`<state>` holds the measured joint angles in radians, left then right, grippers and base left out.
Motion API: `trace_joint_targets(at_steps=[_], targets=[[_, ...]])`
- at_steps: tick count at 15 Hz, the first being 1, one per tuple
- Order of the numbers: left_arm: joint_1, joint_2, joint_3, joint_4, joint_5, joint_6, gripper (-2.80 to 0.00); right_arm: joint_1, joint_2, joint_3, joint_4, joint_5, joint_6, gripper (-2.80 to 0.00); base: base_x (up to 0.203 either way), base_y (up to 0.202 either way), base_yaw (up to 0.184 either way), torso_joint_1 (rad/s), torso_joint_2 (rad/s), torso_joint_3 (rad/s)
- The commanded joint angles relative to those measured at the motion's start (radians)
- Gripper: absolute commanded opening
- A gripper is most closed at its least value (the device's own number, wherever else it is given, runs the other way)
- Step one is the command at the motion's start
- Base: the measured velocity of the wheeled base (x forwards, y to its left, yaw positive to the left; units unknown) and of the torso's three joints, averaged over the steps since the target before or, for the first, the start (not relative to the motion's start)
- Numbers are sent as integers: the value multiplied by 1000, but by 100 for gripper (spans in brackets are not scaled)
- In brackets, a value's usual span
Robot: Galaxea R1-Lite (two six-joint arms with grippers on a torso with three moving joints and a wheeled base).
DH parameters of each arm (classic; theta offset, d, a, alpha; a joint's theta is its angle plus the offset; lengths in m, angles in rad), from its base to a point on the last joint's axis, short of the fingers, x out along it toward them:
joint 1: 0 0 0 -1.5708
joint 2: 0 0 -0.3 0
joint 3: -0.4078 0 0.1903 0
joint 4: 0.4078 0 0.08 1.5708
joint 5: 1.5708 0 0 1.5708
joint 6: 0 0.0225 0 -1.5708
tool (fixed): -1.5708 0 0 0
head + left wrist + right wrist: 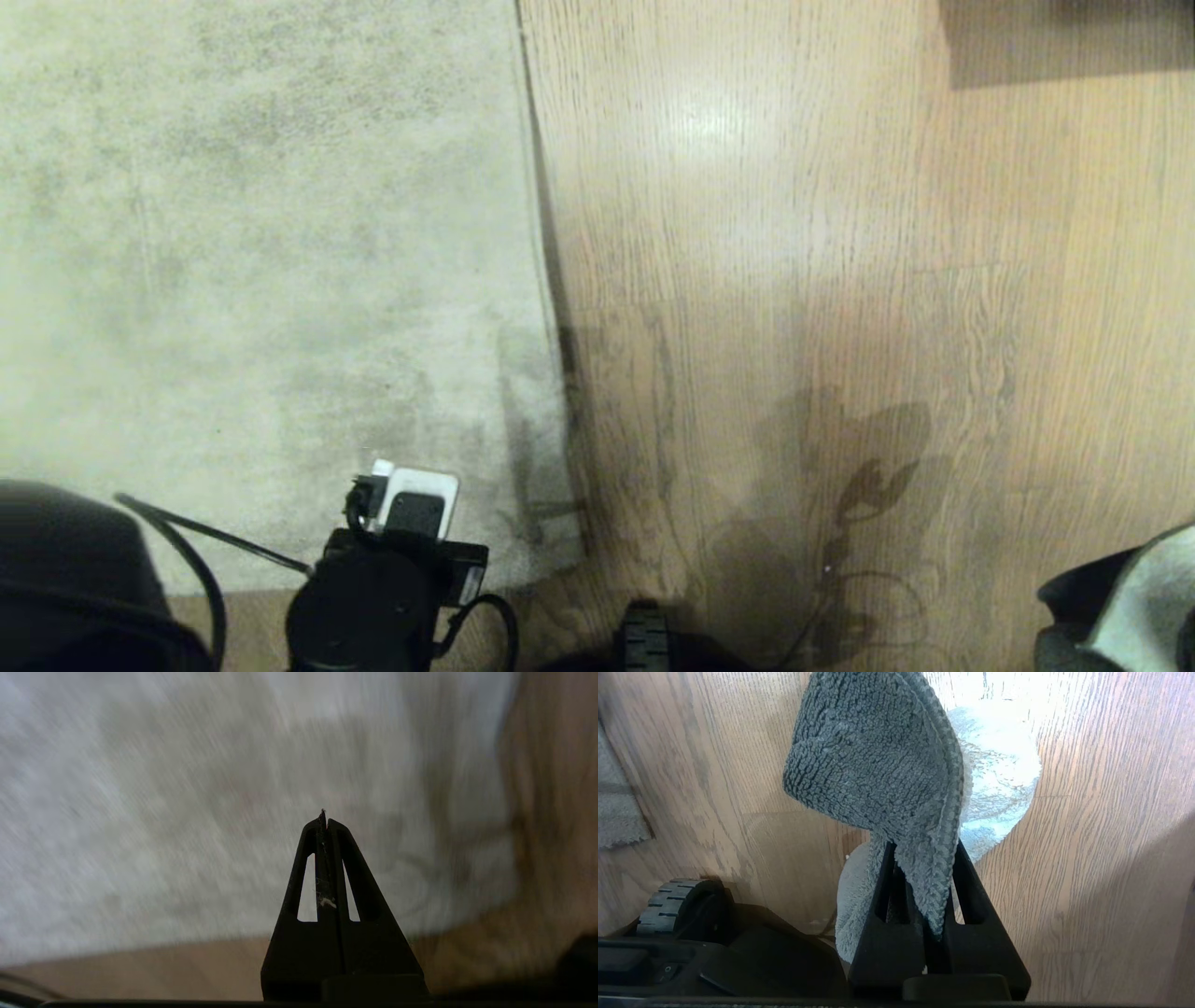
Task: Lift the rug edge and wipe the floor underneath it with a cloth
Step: Lay down the carpet
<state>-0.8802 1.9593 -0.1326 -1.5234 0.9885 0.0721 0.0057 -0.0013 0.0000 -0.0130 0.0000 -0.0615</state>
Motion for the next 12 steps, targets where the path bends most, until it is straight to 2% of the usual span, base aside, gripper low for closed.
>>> trace_joint_targets(at_steps=[1,5,7,12], targets=[[9,191,16,-31,-4,-60,-280,0,1,0,-1,0,-1,-280,0,0,0,0,0,0],[77,335,-32,-26,-93,-88,-280,0,1,0,-1,0,0,-280,0,0,0,0,0,0],[102,395,-114,-4,-106,-87,-280,0,1,0,-1,0,-1,-280,0,0,0,0,0,0],[142,501,-392,144,-146,-84,-280,0,1,0,-1,0,0,-280,0,0,0,0,0,0]])
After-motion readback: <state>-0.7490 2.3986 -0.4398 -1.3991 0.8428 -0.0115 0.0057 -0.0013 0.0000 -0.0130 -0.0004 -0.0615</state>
